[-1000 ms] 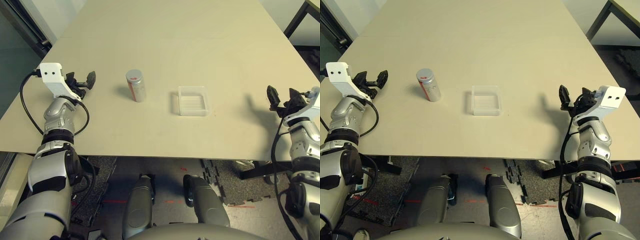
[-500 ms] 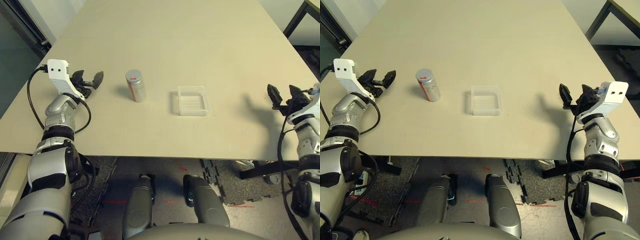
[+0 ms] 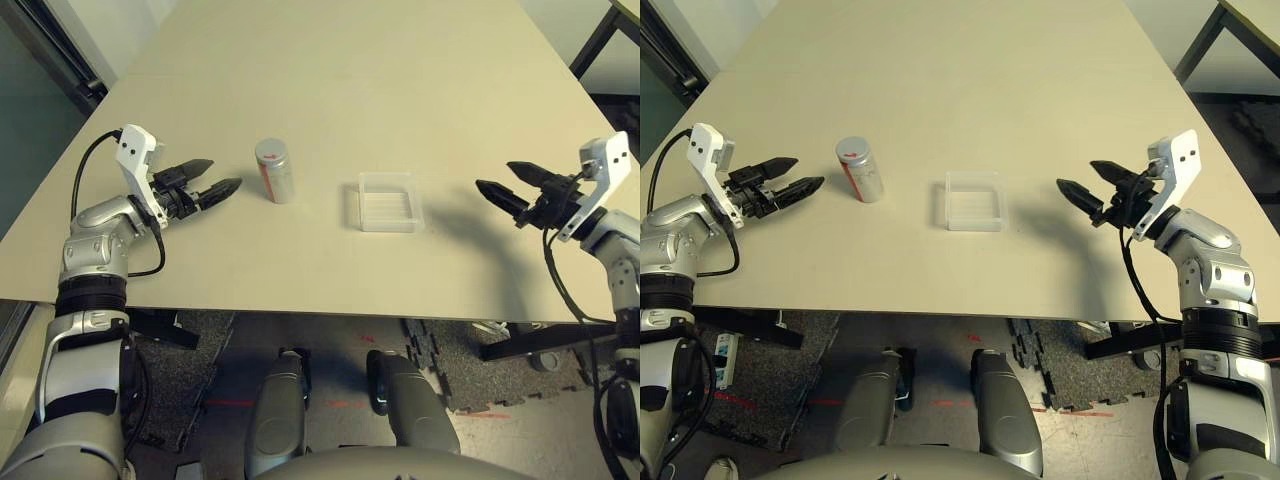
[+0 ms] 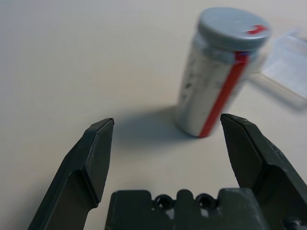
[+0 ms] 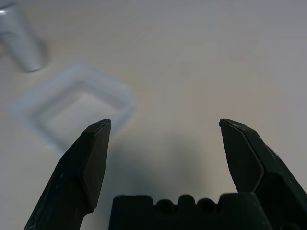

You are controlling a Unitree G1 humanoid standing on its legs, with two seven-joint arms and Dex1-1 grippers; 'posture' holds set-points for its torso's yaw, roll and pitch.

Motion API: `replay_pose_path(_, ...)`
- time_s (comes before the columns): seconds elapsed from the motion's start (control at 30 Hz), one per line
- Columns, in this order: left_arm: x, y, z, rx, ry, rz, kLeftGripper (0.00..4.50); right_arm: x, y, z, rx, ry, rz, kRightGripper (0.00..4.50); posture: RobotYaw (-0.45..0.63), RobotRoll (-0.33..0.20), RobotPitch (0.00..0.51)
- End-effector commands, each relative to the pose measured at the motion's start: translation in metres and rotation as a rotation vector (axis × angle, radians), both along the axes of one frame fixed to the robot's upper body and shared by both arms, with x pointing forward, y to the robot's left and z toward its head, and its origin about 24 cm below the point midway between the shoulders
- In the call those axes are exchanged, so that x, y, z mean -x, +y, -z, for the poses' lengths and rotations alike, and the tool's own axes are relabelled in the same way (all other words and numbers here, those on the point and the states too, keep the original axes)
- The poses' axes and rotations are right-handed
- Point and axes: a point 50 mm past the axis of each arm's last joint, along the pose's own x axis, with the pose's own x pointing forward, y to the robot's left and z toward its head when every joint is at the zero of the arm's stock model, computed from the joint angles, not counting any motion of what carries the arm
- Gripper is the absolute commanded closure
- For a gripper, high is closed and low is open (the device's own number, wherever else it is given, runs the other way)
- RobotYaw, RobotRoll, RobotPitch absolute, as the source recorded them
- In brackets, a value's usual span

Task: Pour the medicine from the bottle into the box.

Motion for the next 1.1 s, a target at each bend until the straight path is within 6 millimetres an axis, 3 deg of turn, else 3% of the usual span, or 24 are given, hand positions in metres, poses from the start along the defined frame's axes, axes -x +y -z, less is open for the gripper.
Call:
replay_pose_path(0.03,-0.001,-0.005,0.001,-0.004,0.01,0.021,0.04,0.006,0.012,0.0,0.001,0.037,-0.064,0.0,0.03,0.0,0.184)
replay_pose_path(0.33,-0.013,-0.021,0.012,-0.02,0.026,0.075,0.04,0.011,0.027,-0.002,-0.007,0.057,-0.098,0.0,-0.01,0.0,0.199)
replay_pose_path(0.8,-0.035,-0.049,0.03,-0.043,0.053,0.108,0.04,0.012,0.032,-0.009,-0.032,0.042,-0.094,0.0,-0.06,0.0,0.195)
replay_pose_path(1.1,-0.04,-0.059,0.039,-0.049,0.053,0.1,0.04,0.02,0.058,-0.018,-0.03,0.027,-0.237,0.0,-0.08,0.0,0.193)
